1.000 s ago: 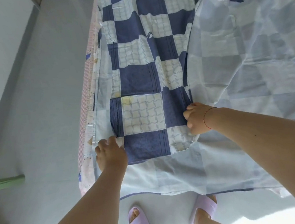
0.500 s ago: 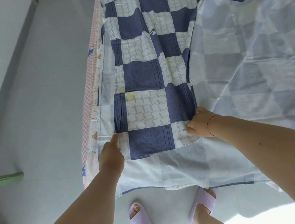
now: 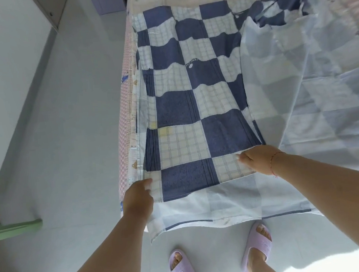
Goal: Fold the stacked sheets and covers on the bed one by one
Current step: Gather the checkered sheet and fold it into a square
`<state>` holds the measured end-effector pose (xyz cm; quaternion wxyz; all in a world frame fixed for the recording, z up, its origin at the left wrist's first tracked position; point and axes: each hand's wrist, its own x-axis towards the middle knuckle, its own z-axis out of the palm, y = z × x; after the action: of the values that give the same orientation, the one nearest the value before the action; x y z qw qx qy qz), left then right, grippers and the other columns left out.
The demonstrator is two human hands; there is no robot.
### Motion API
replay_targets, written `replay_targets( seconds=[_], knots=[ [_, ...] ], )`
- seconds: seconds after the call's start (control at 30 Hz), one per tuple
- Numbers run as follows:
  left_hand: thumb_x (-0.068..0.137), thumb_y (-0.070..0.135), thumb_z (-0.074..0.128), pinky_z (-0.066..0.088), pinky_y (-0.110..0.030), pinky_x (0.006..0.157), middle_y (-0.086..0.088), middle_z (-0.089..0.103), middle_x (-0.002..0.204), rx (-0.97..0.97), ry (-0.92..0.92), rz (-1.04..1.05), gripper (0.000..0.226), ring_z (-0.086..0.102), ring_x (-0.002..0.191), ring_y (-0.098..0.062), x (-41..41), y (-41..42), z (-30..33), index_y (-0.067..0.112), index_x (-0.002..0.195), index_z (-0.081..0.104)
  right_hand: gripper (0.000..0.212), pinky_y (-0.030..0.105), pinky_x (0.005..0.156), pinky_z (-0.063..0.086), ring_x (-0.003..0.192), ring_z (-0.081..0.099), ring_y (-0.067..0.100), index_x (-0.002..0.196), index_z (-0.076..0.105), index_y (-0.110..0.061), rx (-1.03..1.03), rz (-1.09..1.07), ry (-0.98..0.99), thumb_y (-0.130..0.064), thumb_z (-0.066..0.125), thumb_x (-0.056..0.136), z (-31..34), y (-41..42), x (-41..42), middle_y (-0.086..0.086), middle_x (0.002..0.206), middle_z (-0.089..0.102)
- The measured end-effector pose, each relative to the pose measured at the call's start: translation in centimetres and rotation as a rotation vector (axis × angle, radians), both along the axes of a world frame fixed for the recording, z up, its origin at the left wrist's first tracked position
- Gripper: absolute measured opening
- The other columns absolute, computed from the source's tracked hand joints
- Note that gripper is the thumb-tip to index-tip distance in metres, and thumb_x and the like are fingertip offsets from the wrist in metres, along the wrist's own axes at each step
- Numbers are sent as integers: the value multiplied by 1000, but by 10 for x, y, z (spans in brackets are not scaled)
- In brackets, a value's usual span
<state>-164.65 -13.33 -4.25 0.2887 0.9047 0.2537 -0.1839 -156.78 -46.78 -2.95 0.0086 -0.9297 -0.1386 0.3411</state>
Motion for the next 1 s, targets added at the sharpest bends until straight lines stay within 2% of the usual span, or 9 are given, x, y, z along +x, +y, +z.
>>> replay_targets(
  seconds=[0.07,0.13,0.23,0.33,0.5,0.6,0.73,0.83,1.0],
  knots=[
    [91,0,38,43,-28,94,-3,56,136,-9,-5,-31,54,54,114,-24,-8,5,6,26,136,56,41,27,78,38,72,49,10,67,34,-31,40,-55,-14,-44,16,102,11,2,-9,-11,70,46],
    [92,3,40,45,-35,101,-5,56,137,-21,-2,-46,51,55,118,-28,-14,10,12,25,135,57,36,28,80,39,85,52,16,77,39,-31,66,-90,-49,-45,17,102,18,3,-19,-14,76,48],
    [94,5,44,42,-32,104,-5,54,140,-1,-4,-136,47,52,124,-27,-28,17,26,24,135,56,37,29,76,41,85,57,21,78,40,-29,81,-147,-85,-47,19,101,31,4,-44,-5,79,57],
    [95,7,44,41,-31,105,-4,52,142,28,-3,-204,46,50,126,-26,-43,21,33,23,137,55,37,31,81,46,88,60,22,91,45,-22,95,-200,-80,-48,20,101,40,6,-62,4,96,65],
    [95,7,45,47,-29,92,-6,59,133,14,23,-175,46,58,112,-27,-72,21,30,26,135,57,32,28,75,38,82,52,18,98,43,-23,117,-262,-18,-45,20,102,42,5,-89,-7,73,49],
    [95,7,44,47,-27,87,-5,60,130,29,50,-161,46,59,105,-24,-92,15,25,27,135,56,39,30,77,41,85,55,18,100,49,-20,114,-266,51,-46,19,102,41,4,-106,-1,84,57],
    [98,10,42,45,-27,92,-3,57,134,87,103,-193,46,55,115,-22,-109,6,17,26,141,48,33,31,79,41,90,54,21,86,44,-34,133,-273,116,-50,19,101,25,0,-131,-6,83,52],
    [100,31,46,40,-35,105,-5,44,145,163,98,-298,45,44,130,-24,-108,-6,17,29,145,42,44,33,85,42,103,55,22,116,49,-27,184,-326,173,-56,19,98,20,-1,-134,-2,103,57],
    [97,38,51,35,-38,110,-5,43,146,115,30,-366,53,40,135,-22,-93,-40,23,24,147,38,36,34,83,45,95,58,20,102,42,-28,264,-349,167,-56,20,98,22,-4,-136,5,104,60]
  ],
)
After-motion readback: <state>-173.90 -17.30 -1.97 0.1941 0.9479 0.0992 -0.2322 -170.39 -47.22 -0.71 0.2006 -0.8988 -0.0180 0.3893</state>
